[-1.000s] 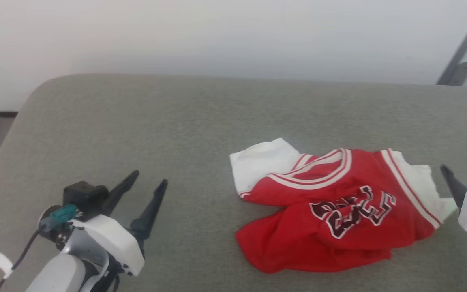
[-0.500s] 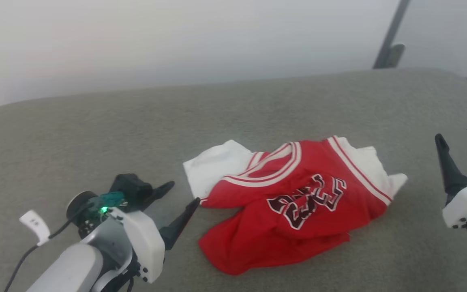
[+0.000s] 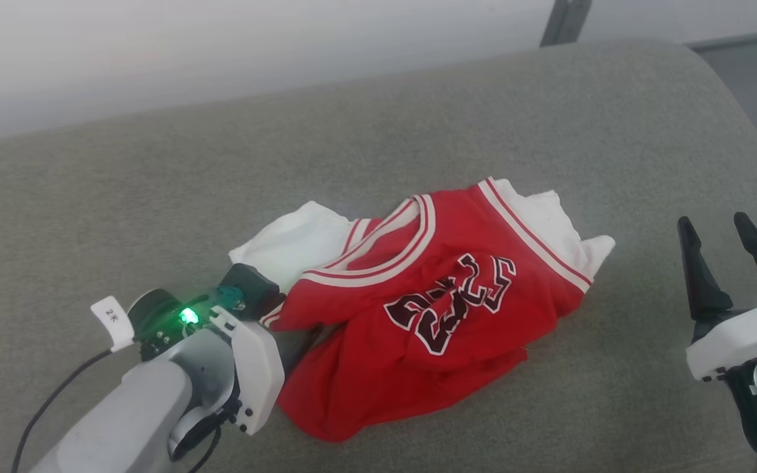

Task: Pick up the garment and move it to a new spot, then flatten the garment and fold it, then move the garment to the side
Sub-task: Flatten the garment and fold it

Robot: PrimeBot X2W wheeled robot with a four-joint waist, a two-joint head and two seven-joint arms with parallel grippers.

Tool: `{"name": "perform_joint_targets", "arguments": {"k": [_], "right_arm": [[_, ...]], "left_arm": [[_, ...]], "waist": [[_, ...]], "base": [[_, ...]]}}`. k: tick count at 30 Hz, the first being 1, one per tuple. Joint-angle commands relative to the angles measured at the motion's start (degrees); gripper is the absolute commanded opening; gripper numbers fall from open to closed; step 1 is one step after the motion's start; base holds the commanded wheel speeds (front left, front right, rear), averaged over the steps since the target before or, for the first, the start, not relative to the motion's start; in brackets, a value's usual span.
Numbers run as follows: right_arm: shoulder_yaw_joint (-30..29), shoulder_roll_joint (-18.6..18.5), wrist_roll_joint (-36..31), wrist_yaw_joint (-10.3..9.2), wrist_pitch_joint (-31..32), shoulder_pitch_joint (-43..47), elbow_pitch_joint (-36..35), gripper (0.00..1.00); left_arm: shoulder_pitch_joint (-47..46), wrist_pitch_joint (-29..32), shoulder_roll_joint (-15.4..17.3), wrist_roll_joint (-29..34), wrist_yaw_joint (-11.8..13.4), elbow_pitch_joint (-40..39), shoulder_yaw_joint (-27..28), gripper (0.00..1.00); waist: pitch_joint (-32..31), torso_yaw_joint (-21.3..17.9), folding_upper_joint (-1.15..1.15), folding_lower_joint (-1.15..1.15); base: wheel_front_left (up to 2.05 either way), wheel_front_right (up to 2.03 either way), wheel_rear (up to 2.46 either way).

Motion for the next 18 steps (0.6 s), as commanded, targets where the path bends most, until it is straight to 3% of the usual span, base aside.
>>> {"name": "perform_joint_targets", "arguments": {"k": [1,5,6,7,8,9,18], "right_arm": [[0.17,0.47,-0.36,0.00,-0.21,0.04,-0.38,1.00],[0.05,0.69,-0.54,0.00,-0.61,-0.28,-0.56,1.00],[0.01,0.75,-0.55,0.00,-0.67,-0.36,-0.56,1.00],[0.00,0.79,-0.58,0.00,-0.70,-0.46,-0.56,1.00],[-0.04,0.84,-0.61,0.00,-0.74,-0.56,-0.53,1.00],[-0.09,0.85,-0.67,0.00,-0.70,-0.60,-0.47,1.00],[-1.38,1.02,-1.27,0.00,-0.95,-0.13,-0.32,1.00]], "left_arm": [[-1.37,-0.23,-0.20,-0.64,-0.07,1.10,-0.66,1.00],[-3.59,0.52,-0.69,-0.71,-0.09,5.46,-2.54,0.98],[-4.17,0.72,-0.81,-0.35,-0.09,6.59,-2.85,0.78],[-4.73,0.83,-0.86,0.08,-0.08,7.83,-3.10,0.45],[-5.14,0.75,-1.05,0.15,-0.08,8.68,-3.50,0.29],[-5.45,0.84,-1.42,-0.31,-0.08,9.63,-3.84,0.01],[-7.36,1.22,-1.14,-3.81,-0.06,12.56,-5.66,0.00]], "waist": [[1.31,-1.11,0.00,0.00],[2.26,-1.48,0.00,0.00],[2.39,-1.47,0.00,0.00],[2.50,-1.42,0.00,0.00],[2.59,-1.34,0.00,0.00],[2.63,-1.23,0.00,0.00],[2.15,1.10,0.00,0.00]], "base": [[0.00,0.00,0.00],[0.00,0.00,0.00],[0.00,0.00,0.00],[0.00,0.00,0.00],[0.00,0.00,0.00],[0.00,0.00,0.00],[0.00,0.00,0.00]]}}
